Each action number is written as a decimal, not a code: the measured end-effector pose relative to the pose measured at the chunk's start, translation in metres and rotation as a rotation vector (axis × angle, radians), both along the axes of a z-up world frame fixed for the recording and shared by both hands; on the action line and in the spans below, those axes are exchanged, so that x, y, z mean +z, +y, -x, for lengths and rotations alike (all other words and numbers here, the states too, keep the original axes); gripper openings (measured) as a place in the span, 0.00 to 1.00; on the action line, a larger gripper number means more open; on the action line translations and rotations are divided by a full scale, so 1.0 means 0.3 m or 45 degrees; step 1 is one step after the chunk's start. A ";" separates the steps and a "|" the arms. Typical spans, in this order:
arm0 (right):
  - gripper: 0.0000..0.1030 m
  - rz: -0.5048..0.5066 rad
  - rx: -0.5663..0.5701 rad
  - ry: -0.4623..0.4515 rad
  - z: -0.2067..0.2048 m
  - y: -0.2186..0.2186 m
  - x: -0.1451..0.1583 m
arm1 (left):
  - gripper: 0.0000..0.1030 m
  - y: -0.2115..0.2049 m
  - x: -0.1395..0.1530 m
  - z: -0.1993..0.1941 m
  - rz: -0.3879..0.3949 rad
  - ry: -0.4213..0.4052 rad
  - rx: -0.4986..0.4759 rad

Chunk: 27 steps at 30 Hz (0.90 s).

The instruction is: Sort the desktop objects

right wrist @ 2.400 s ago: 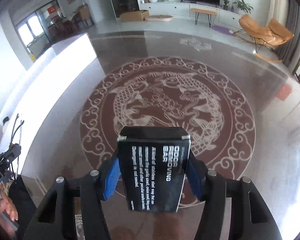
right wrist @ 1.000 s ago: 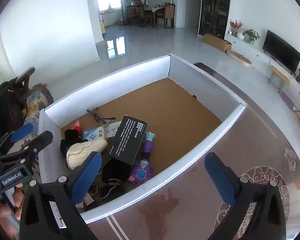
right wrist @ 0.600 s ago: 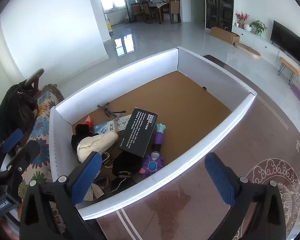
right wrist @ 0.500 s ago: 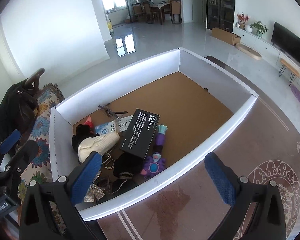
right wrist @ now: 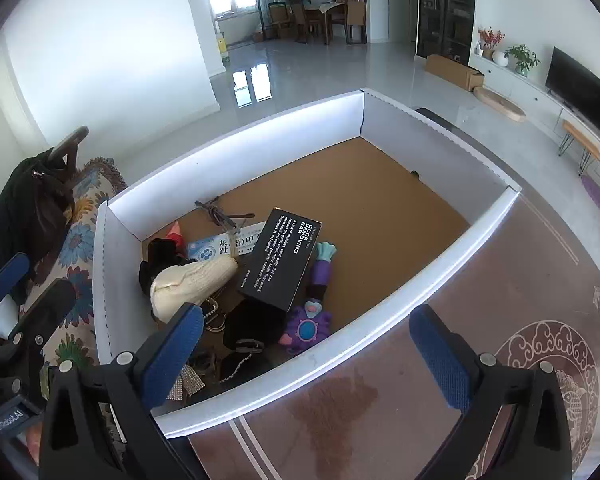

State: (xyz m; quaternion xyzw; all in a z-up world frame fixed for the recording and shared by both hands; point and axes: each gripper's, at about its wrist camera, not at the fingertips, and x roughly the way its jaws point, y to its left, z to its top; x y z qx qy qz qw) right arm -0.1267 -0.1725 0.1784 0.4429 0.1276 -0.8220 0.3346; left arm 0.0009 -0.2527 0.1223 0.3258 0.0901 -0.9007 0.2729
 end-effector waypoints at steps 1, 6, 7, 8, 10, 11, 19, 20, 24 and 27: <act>1.00 -0.008 0.001 -0.001 0.001 -0.002 -0.001 | 1.00 -0.002 -0.004 0.002 -0.009 -0.004 -0.001; 1.00 -0.043 0.024 0.011 -0.006 -0.019 0.007 | 1.00 -0.021 -0.016 0.007 -0.042 -0.017 0.017; 1.00 -0.049 0.032 0.018 -0.010 -0.023 0.011 | 1.00 -0.026 -0.019 0.009 -0.051 -0.020 0.019; 1.00 -0.055 0.040 0.024 -0.014 -0.028 0.013 | 1.00 -0.030 -0.021 0.009 -0.060 -0.022 0.021; 1.00 -0.062 0.052 0.033 -0.019 -0.035 0.017 | 1.00 -0.038 -0.025 0.009 -0.075 -0.023 0.027; 1.00 -0.068 0.057 0.035 -0.021 -0.039 0.017 | 1.00 -0.040 -0.025 0.009 -0.081 -0.024 0.029; 1.00 -0.082 0.079 0.034 -0.030 -0.059 0.015 | 1.00 -0.054 -0.024 0.008 -0.086 -0.026 0.045; 1.00 -0.083 0.082 0.035 -0.032 -0.060 0.015 | 1.00 -0.055 -0.024 0.007 -0.086 -0.026 0.046; 1.00 -0.083 0.087 0.038 -0.035 -0.064 0.018 | 1.00 -0.057 -0.026 0.008 -0.090 -0.030 0.047; 1.00 -0.083 0.086 0.038 -0.035 -0.064 0.018 | 1.00 -0.059 -0.027 0.008 -0.093 -0.033 0.048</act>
